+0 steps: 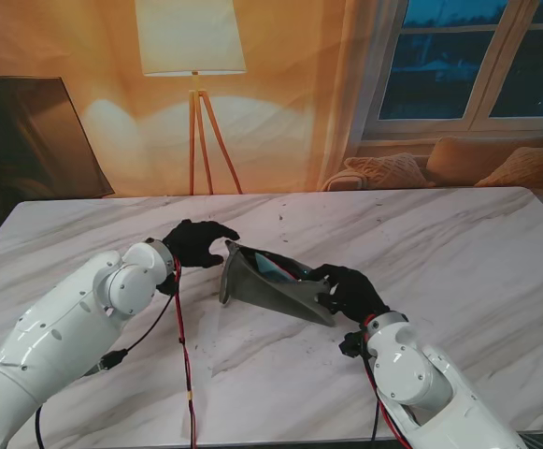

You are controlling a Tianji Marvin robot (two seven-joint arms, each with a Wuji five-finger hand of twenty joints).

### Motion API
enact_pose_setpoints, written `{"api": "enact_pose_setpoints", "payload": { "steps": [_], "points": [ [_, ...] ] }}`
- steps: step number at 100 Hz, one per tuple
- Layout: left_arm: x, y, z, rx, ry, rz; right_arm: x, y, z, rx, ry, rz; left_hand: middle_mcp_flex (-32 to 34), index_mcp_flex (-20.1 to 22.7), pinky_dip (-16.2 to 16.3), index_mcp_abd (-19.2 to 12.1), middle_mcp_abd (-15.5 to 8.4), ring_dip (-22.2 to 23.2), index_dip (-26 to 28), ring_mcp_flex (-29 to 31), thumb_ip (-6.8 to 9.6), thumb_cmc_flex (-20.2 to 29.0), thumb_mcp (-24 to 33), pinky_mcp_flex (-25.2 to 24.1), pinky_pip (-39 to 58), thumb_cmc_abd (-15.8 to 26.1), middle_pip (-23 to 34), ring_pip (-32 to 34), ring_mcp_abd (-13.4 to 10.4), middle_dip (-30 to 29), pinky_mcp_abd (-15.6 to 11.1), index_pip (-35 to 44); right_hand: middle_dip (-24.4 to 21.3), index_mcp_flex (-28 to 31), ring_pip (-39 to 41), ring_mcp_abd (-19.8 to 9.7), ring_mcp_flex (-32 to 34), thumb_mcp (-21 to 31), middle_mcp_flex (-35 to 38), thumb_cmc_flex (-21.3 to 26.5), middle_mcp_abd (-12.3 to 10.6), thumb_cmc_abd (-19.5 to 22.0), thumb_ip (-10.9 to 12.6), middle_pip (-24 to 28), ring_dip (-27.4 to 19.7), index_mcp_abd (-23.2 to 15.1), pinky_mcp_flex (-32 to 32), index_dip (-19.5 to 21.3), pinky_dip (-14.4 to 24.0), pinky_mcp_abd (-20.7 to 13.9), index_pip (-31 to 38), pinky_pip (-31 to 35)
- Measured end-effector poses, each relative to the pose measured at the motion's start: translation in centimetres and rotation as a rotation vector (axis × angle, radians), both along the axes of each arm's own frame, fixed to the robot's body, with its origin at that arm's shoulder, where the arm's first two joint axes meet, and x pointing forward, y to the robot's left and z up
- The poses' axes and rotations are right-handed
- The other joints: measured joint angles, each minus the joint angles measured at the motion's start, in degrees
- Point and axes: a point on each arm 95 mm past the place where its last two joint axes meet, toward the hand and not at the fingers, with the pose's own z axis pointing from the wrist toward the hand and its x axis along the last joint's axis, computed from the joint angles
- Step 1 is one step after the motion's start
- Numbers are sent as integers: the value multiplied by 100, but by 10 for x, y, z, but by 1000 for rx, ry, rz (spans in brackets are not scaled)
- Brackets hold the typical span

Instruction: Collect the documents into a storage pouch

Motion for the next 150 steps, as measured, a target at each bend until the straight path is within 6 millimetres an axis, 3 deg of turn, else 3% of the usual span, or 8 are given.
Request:
{"api": "enact_pose_setpoints", "payload": {
  "steps": [22, 30, 41, 58, 73, 98, 120, 150],
  "points": [
    [3, -7, -6, -80, 24, 12, 0, 0, 0, 0, 1, 1, 433, 988, -68, -103, -58, -72, 109, 0, 0, 124, 1, -73, -121, 62, 95, -66, 0, 8, 30, 720, 0, 0, 0, 0, 0, 0, 0, 0, 0, 0, 0, 0, 0, 0, 0, 0, 0, 0, 3, 0],
    [3, -9, -7, -118, 24, 22, 0, 0, 0, 0, 1, 1, 943, 1539, -80, -165, -63, -111, 184, 8, -595, 477, -106, -111, -178, -103, 154, -71, 0, 3, 45, 1206, 0, 12, 0, 0, 0, 0, 0, 0, 0, 0, 0, 0, 0, 0, 0, 0, 0, 0, 16, 0],
    [1, -10, -8, -138, 18, 27, 0, 0, 0, 0, 1, 1, 1766, 1975, -82, -271, -139, -118, 17, 204, -791, 918, -635, -114, -203, -149, 290, 96, -25, 146, 96, 1960, 0, 33, 11, 0, 2, 0, 3, 0, 0, 0, 0, 0, 0, 0, -6, 1, 0, 0, 104, 0],
    [-5, -8, -10, -244, 65, 59, -1, 0, 0, -2, 7, -1, 2335, 1984, -143, -235, -121, -102, -223, 512, -790, 1018, -734, -75, -222, -146, 437, 289, -27, 275, 154, 2012, 0, 36, 77, 0, 2, 0, 12, 0, 0, 1, 0, 0, 0, 0, -8, 1, 0, 0, 134, 0],
    [-12, -10, -11, -230, 58, 48, 0, 0, 1, -5, 12, -6, 3140, 2140, -146, -235, -112, 157, -233, 990, -824, 1287, -975, 3, -194, -146, 344, 787, 51, 1202, 187, 2254, 1, 80, 90, 0, 3, -4, 37, 0, 0, 14, 0, 0, 0, 0, -19, -37, 0, 0, 136, 0],
    [-21, -7, -13, -308, 85, 93, 5, 0, 4, -15, 12, -15, 3208, 2177, -100, -219, 98, 440, -26, 1142, -837, 1767, -1901, 6, -21, 234, 726, 1281, 274, 1614, 223, 2653, 1, 88, 91, 10, 3, -67, 43, -2, 0, 57, 0, -4, 53, 0, -61, -58, 0, 0, 150, 0],
    [-30, -5, -16, -349, 65, 143, 11, -4, 9, -31, -1, -28, 3727, 2176, 59, -219, 527, 935, 306, 1681, -843, 1791, -2033, 366, 579, 194, 1938, 2292, 429, 1850, 395, 2817, -57, 88, -147, 31, -88, -67, -54, -264, -32, 135, 247, -19, 111, -97, -229, -87, 0, 0, 123, -1],
    [-42, -7, -24, -402, 47, 195, 14, -15, 18, -43, -26, -54, 3894, 2170, 73, -116, 523, 1342, 756, 1840, -843, 1786, -1800, 483, 681, 75, 2885, 2803, 518, 2412, 468, 2831, -231, 83, -446, 54, -511, -66, -571, -648, -27, 137, 316, -201, 126, -160, -642, 10, 0, -4, -88, -206]
  ]
}}
